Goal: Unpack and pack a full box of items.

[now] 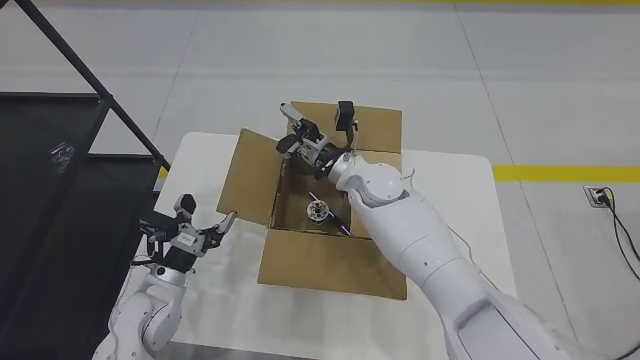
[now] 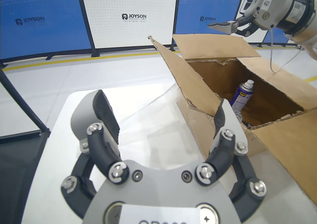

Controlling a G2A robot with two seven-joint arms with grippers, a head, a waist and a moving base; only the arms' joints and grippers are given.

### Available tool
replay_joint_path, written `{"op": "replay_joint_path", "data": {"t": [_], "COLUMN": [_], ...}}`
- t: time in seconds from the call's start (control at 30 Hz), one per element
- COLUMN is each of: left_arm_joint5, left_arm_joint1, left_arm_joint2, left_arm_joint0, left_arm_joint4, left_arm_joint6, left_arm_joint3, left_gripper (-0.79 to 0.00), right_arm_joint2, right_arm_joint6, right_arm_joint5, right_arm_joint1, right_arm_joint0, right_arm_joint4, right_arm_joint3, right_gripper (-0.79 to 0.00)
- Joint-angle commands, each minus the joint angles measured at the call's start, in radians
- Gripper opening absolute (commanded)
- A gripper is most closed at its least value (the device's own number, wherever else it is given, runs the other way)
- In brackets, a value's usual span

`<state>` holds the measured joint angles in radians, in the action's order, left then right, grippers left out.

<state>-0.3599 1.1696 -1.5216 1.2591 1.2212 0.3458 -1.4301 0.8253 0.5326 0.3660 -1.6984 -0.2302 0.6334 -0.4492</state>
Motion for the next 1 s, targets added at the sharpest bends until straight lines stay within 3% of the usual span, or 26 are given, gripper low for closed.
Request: {"op": "replay_joint_path", "data": {"t": [0.0,0.57,0.97], "left_arm_joint5": [-0.019,-0.025,-0.045], "left_arm_joint1": [-0.001,-0.003,-0.006], "left_arm_joint2": [-0.007,-0.018,-0.024], "left_arm_joint0": [0.006,0.01,0.057], "left_arm_joint4": [-0.013,-0.01,0.021], "left_arm_joint6": [0.01,0.023,0.095], "left_arm_joint3": [-0.002,-0.018,-0.098], "left_gripper": [0.0,0.0,0.0], "right_arm_joint2": [0.002,0.05,0.108], "right_arm_joint6": [0.0,0.011,0.101], "right_arm_joint5": [-0.003,0.018,0.077], "right_arm_joint1": [-0.003,-0.011,0.032], "right_arm_joint0": [0.003,0.022,0.022], "right_arm_joint4": [-0.006,-0.046,-0.113], "right_arm_joint3": [0.007,0.065,0.084], "right_gripper": [0.0,0.0,0.0]}}
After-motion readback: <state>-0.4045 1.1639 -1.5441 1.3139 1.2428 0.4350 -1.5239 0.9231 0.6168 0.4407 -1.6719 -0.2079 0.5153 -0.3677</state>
